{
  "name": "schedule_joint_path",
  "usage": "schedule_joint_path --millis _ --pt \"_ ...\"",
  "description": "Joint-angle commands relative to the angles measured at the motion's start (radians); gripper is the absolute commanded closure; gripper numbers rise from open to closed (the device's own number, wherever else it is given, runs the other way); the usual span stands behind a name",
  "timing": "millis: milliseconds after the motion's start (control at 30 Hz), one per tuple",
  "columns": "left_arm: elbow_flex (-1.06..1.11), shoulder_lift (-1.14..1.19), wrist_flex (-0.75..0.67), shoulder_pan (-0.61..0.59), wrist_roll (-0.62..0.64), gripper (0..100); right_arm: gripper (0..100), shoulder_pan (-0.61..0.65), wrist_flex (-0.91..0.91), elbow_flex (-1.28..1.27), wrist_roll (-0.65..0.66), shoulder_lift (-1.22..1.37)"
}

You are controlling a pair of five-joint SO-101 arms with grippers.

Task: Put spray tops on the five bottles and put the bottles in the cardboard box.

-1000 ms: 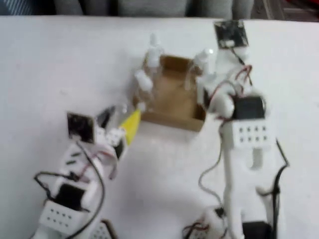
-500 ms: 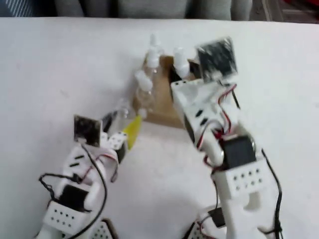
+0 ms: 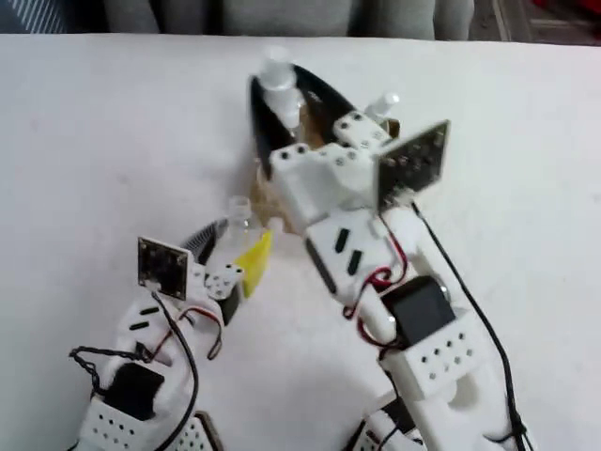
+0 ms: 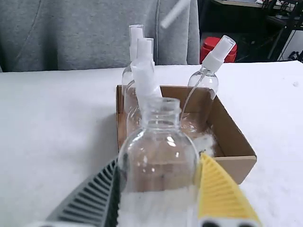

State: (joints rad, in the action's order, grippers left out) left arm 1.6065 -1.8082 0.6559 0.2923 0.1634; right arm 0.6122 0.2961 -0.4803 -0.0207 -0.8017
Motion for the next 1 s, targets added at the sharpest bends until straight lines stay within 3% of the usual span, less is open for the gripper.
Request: schedule_joint_path --millis 0,100,300,967 --pt "-0.008 -0.007 0.003 0.005 -0.011 98 98.2 0.033 0.087 0.157 -0.015 0.090" --pt "0.020 -0.007 -0.006 0.005 -0.020 98 98.2 0.042 0.162 0.216 -0.014 0.120" --pt "0.025 -0.007 -0.006 0.013 -0.169 98 98.2 0.036 0.243 0.229 -0.017 0.130" --pt "0.035 -0.007 -0.006 0.015 -0.172 98 98.2 0.042 0.351 0.219 -0.028 0.119"
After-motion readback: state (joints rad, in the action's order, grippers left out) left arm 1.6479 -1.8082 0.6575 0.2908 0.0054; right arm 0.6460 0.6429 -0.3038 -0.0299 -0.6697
